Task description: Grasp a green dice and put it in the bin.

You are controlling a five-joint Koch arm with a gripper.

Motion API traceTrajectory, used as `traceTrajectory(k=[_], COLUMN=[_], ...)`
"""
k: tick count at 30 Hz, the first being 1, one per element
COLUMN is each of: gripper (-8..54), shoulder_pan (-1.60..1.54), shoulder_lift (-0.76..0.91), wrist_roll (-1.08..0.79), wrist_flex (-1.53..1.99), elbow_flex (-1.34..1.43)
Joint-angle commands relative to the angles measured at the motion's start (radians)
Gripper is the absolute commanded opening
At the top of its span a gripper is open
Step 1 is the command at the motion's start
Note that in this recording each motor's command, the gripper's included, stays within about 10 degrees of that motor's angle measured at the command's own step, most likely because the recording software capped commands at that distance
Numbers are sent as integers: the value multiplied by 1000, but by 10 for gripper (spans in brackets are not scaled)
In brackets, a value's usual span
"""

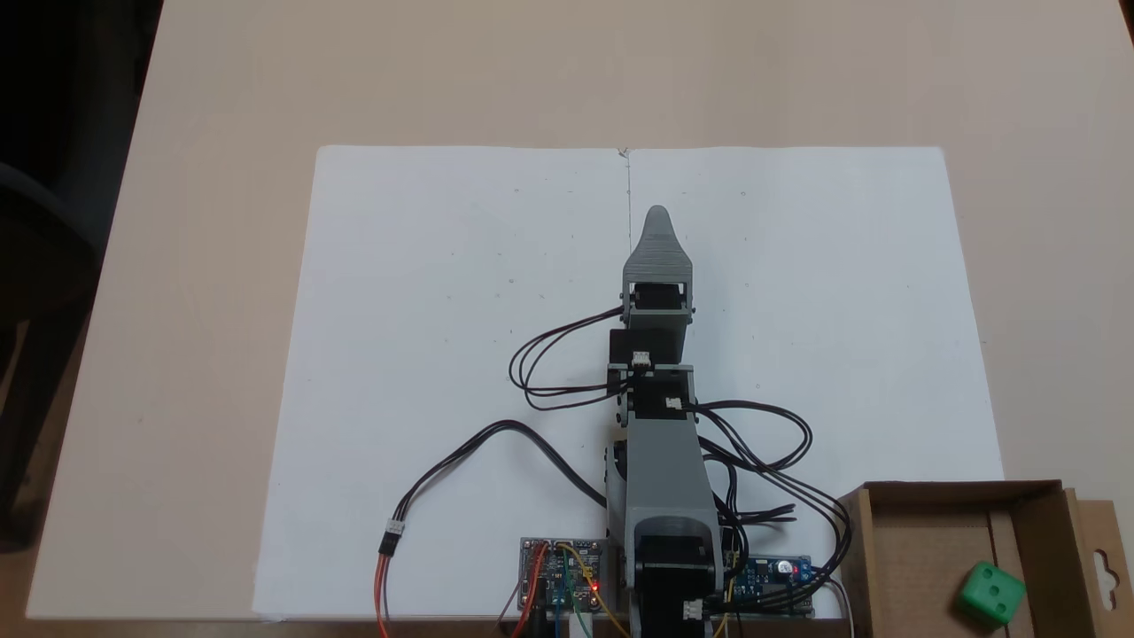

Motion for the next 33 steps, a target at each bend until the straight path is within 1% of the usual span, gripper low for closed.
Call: traceTrajectory(k=[1, 19, 20, 23, 33], gripper=[439, 440, 440, 449, 451], shoulder_pan=[29, 35, 34, 34, 26], shoulder_lift=[98, 117, 118, 118, 118], wrist_roll=[-83, -83, -83, -83, -80], wrist_flex=[-167, -570, -627, -627, -627], elbow_flex=[14, 354, 354, 354, 354])
